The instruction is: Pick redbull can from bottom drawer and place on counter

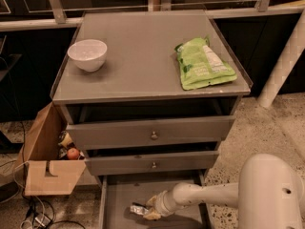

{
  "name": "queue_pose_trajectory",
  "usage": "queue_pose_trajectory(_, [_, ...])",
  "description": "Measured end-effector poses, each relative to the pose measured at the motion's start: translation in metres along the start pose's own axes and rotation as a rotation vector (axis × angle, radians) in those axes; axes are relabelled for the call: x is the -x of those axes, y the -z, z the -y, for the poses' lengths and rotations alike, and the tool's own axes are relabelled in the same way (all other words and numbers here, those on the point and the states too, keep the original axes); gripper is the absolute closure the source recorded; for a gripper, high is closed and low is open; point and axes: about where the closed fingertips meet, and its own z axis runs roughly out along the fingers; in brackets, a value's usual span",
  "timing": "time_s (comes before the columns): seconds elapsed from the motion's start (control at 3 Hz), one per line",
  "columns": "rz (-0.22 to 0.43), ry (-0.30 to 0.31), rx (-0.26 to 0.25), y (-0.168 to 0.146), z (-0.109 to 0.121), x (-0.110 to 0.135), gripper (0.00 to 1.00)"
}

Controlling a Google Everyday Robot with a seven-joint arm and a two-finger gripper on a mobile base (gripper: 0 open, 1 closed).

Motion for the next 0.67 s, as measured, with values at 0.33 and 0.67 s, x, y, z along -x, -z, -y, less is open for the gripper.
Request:
queue_pose_trajectory(0.33, [-0.006, 0.012, -0.016, 0.0436, -0.0101, 0.0245, 1.0])
queue_pose_trajectory(0.67, [-0.009, 0.001, -0.013, 0.0485, -0.001, 0.0266, 1.0])
